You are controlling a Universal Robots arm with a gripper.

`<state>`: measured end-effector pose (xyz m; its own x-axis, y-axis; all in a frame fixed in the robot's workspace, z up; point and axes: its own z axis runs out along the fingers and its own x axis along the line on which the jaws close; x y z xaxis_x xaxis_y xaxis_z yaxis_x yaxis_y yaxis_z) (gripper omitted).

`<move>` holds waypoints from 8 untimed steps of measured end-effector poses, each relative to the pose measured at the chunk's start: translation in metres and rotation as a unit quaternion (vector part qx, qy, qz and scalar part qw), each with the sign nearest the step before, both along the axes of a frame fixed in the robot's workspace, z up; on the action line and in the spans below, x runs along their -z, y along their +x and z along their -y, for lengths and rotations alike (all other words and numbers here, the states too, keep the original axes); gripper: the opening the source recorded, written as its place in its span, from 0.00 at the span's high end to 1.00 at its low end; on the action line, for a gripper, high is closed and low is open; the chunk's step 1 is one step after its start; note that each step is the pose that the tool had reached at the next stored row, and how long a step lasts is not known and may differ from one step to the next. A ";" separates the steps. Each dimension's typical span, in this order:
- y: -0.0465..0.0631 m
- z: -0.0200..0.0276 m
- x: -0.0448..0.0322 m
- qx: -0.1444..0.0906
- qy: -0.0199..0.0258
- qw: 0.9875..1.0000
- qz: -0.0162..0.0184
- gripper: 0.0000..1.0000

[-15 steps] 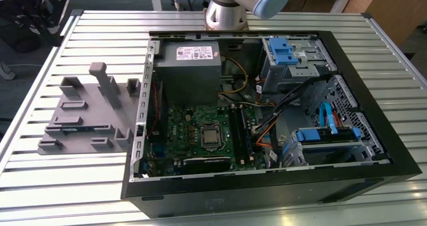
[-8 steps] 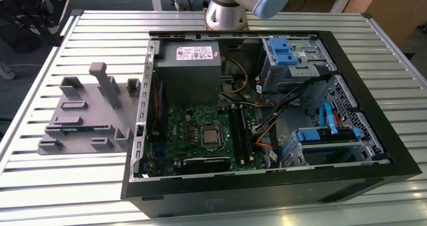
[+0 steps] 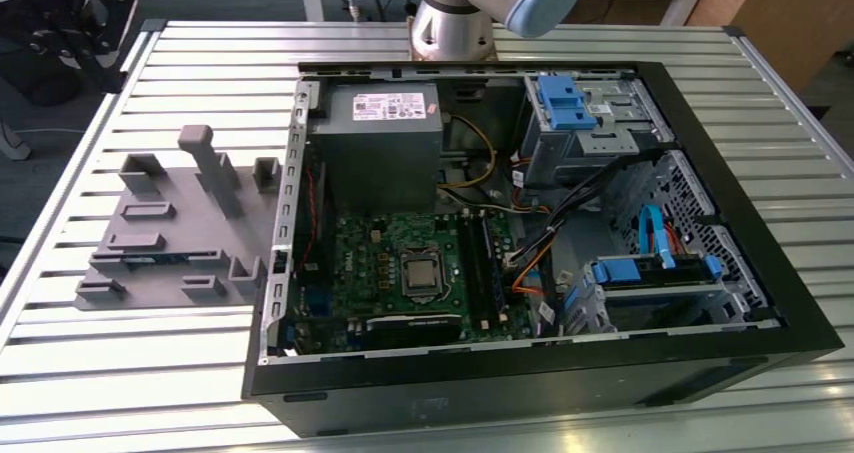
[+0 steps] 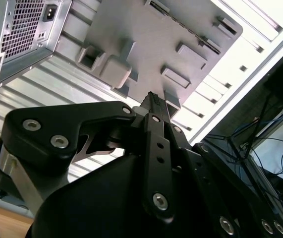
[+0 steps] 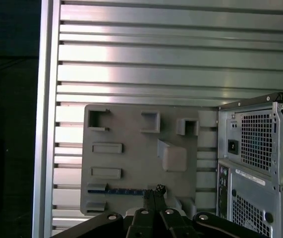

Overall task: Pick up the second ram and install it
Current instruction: 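Pick up the second ram and move it above second insertion slot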

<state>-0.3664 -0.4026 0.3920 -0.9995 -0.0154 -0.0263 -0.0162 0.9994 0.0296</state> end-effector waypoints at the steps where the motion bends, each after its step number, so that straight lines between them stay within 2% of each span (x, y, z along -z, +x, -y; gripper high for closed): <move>1: 0.000 0.0000 0.0000 -0.001 0.000 1.000 0.000 0.89; 8: 0.000 0.0000 0.0000 -0.012 0.000 1.000 0.000 0.89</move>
<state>-0.3664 -0.4026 0.3920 -0.9989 -0.0395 -0.0263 -0.0403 0.9987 0.0296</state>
